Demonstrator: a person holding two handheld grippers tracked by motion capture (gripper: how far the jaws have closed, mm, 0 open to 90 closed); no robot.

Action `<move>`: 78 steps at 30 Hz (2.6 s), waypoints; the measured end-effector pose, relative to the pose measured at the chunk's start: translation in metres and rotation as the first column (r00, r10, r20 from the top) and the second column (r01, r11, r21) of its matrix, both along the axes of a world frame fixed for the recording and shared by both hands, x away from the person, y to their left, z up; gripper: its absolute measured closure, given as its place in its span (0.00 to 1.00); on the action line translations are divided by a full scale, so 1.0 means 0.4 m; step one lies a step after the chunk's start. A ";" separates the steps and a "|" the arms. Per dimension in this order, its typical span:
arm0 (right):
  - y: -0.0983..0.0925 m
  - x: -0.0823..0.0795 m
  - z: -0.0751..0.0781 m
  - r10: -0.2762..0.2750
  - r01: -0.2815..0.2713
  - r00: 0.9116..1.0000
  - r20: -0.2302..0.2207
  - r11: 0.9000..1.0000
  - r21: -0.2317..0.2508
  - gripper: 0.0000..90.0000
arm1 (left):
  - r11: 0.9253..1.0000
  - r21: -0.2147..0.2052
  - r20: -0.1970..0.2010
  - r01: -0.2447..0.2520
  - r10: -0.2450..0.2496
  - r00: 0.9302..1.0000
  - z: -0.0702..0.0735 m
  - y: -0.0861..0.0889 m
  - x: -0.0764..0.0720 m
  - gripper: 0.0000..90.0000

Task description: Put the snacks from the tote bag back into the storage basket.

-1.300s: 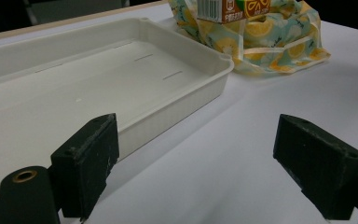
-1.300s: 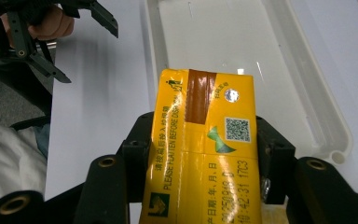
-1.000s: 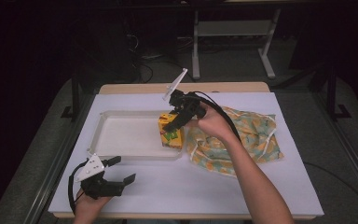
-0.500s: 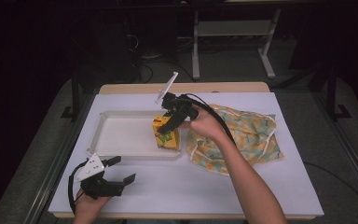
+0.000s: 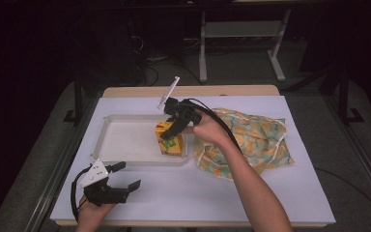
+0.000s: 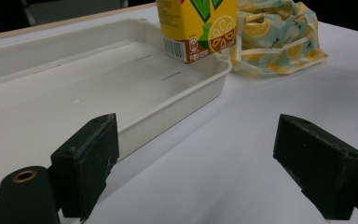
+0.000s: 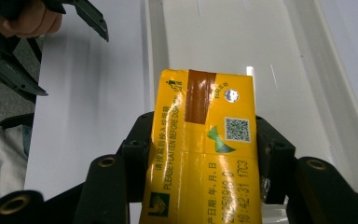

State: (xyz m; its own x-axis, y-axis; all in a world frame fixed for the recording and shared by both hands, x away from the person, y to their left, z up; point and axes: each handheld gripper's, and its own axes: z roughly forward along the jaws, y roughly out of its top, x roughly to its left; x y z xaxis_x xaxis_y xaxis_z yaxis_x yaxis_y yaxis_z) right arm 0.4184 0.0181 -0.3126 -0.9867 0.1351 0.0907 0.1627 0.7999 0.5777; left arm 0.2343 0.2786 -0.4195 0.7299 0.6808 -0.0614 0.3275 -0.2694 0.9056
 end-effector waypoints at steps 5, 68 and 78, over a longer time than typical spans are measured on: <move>0.013 0.002 -0.008 0.014 -0.014 1.000 0.004 1.000 -0.001 0.55 | 1.000 -0.002 0.002 0.001 -0.001 1.000 0.000 0.000 0.000 0.16; 0.080 0.017 -0.080 0.044 -0.043 0.999 0.006 0.998 -0.054 0.54 | 1.000 0.003 0.003 0.007 -0.007 1.000 0.001 0.000 0.000 0.16; 0.091 0.017 -0.089 0.050 -0.049 0.999 0.011 0.997 -0.062 0.54 | 1.000 -0.002 0.002 0.006 -0.006 1.000 0.001 0.000 -0.001 0.16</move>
State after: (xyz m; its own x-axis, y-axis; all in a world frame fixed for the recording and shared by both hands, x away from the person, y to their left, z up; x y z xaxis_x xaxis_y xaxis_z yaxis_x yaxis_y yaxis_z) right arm 0.4253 0.0543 -0.3480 -0.9933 0.0909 0.0709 0.1147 0.8409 0.5289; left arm 0.2341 0.2785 -0.4191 0.7343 0.6761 -0.0608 0.3237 -0.2701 0.9068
